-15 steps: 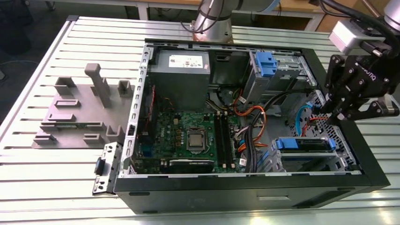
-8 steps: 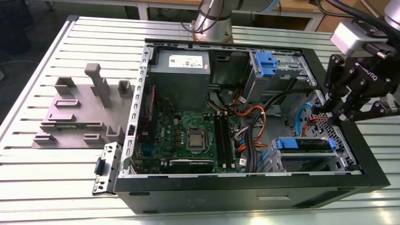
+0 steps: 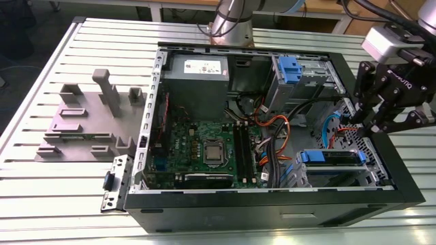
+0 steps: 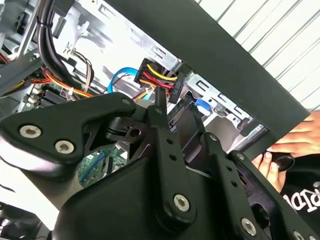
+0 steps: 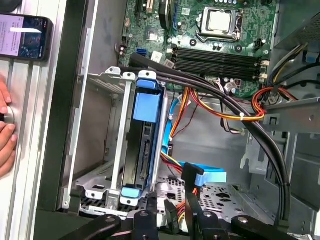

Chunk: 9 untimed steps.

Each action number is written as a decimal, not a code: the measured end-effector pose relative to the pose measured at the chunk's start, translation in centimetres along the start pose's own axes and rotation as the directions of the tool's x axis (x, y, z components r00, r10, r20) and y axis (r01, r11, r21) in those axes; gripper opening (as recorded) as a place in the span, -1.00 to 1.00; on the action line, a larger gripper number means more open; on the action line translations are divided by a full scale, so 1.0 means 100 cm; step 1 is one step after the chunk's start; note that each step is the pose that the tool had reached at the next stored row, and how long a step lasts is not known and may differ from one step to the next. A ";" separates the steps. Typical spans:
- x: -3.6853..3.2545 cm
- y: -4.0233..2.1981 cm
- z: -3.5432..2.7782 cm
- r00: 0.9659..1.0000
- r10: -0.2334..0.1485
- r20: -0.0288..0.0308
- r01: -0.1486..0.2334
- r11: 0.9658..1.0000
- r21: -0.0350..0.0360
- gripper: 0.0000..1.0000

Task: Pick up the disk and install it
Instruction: 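Insert the first disk wire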

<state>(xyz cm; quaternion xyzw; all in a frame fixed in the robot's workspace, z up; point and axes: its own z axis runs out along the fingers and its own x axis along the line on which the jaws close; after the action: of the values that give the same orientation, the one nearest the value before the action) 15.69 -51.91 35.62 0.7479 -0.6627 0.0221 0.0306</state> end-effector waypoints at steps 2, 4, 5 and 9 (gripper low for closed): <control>-0.0011 -0.0018 0.0006 1.000 0.000 -0.003 0.000 1.000 0.000 -0.29; -0.0020 -0.0033 0.0013 1.000 0.000 -0.004 0.000 1.000 0.000 -0.29; -0.0025 -0.0041 0.0015 1.000 0.000 -0.005 0.000 1.000 -0.001 -0.29; -0.0044 -0.0074 0.0028 1.000 0.000 -0.009 0.000 1.000 -0.001 -0.29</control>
<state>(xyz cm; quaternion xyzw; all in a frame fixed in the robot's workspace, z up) 16.37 -51.41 35.30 0.7478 -0.6626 0.0250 0.0339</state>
